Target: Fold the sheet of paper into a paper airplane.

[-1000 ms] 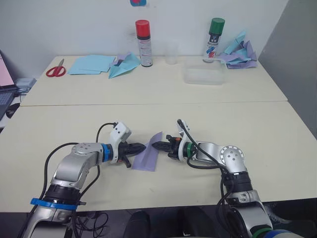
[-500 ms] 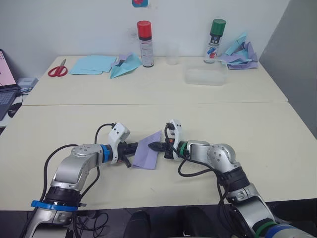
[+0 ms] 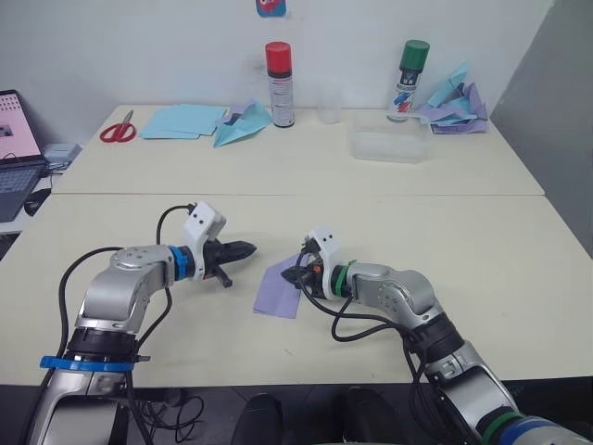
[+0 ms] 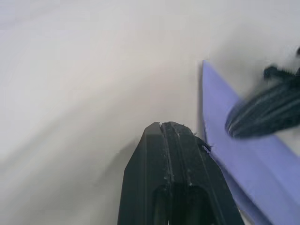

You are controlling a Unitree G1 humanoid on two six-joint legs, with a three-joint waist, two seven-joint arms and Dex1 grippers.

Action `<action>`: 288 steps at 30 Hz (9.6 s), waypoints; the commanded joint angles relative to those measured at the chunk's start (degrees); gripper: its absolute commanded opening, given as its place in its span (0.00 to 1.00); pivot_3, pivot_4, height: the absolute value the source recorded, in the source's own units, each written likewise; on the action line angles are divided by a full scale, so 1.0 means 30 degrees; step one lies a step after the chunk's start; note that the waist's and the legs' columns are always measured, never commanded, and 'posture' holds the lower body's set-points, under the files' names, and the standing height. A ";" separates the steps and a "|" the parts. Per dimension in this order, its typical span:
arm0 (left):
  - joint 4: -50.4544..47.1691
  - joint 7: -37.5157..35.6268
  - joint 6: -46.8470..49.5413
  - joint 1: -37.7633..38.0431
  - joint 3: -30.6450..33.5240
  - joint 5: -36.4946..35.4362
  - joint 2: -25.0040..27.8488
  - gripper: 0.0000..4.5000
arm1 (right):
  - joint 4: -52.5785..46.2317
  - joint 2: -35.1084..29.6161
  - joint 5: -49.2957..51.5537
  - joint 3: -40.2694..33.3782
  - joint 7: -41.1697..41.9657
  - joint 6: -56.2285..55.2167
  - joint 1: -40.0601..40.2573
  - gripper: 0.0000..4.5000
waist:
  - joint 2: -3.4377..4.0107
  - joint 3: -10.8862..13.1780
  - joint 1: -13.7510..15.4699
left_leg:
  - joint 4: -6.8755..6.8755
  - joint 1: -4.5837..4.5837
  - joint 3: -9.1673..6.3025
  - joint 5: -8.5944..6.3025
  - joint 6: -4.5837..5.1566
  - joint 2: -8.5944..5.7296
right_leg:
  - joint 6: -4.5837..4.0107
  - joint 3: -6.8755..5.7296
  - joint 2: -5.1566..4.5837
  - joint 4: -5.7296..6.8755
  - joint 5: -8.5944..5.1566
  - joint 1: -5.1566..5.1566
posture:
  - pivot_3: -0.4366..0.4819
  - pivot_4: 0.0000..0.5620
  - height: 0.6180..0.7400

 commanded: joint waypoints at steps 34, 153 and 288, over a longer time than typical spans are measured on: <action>0.2709 -0.0047 -0.5959 0.0956 -0.4951 0.5200 -0.1832 0.00 | 0.4566 0.0459 -0.5241 -0.2376 0.1040 -0.7489 0.0449 0.01 | 0.0000 -0.0023 0.0146 | 0.0076 0.0050 -0.0020 0.0001 -0.0001 -0.0035 | 0.0003 -0.0023 -0.0047 0.0009 0.0001 0.0096 | 0.48 0.27 1.00; 0.1547 0.0245 -0.5448 0.2743 -0.4438 0.5234 -0.1822 0.00 | -0.2007 0.7371 0.1638 -1.0192 -0.5695 1.4145 -0.1754 0.93 | 0.0150 -0.0188 -0.0003 | -0.0118 0.0147 -0.0181 -0.0018 -0.0016 0.0003 | -0.0076 -0.0065 -0.0122 -0.0132 -0.0163 0.0243 | 0.48 0.27 1.00; 1.7179 -1.0775 -2.7495 -0.9429 -0.5317 0.7298 -0.0536 0.93 | -1.0773 -0.5555 0.1394 -0.5620 0.2753 0.4196 0.2340 0.94 | -0.0014 0.0216 0.0225 | -0.0059 -0.0468 -0.0034 -0.0020 -0.0009 -0.0062 | 0.0044 -0.0061 0.0031 -0.0301 -0.0074 -0.0265 | 0.48 0.27 1.00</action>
